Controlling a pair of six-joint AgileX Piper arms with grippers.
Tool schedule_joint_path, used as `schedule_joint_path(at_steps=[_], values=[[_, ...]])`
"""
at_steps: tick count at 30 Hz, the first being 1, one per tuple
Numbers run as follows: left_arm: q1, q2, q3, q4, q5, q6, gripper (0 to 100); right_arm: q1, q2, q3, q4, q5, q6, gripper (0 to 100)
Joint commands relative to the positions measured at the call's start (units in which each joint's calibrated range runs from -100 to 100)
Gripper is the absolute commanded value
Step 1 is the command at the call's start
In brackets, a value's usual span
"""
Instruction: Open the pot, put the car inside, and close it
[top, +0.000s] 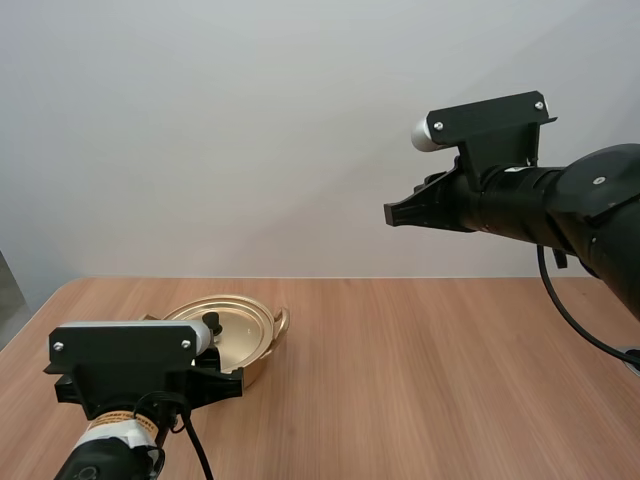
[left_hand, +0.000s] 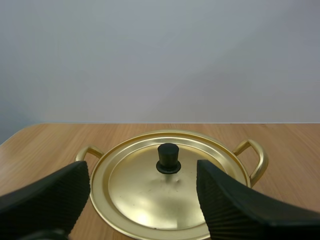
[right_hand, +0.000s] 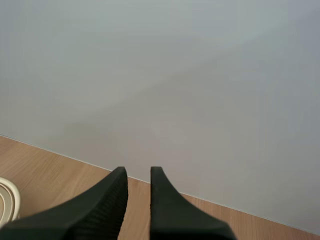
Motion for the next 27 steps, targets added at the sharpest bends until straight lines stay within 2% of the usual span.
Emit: schedule_joint_path(at_steps=[1,12,16,21,25,27], values=[[0.00,0.00,0.00,0.01,-0.05,0.06,98,-0.01,0.03,0.05,-0.14,0.05,0.03,29],[0.00,0.00,0.00,0.01,-0.62,0.06,98,-0.01,0.03,0.05,-0.61,2.91,2.12,29],[0.00,0.00,0.00,0.01,-0.62,0.06,98,0.30,-1.40,0.49,-7.05,1.61,7.43,29],[0.00,0.00,0.00,0.01,-0.62,0.06,98,0.71,-12.57,9.98,-11.22,-12.60,8.42,29],[0.00,0.00,0.00,0.01,-0.62,0.06,98,2.37,-22.77,19.48,-16.15,-11.28,6.68,31],[0.00,0.00,0.00,0.01,-0.62,0.06,98,2.98,-27.92,25.08,-16.74,-11.55,6.68,39]])
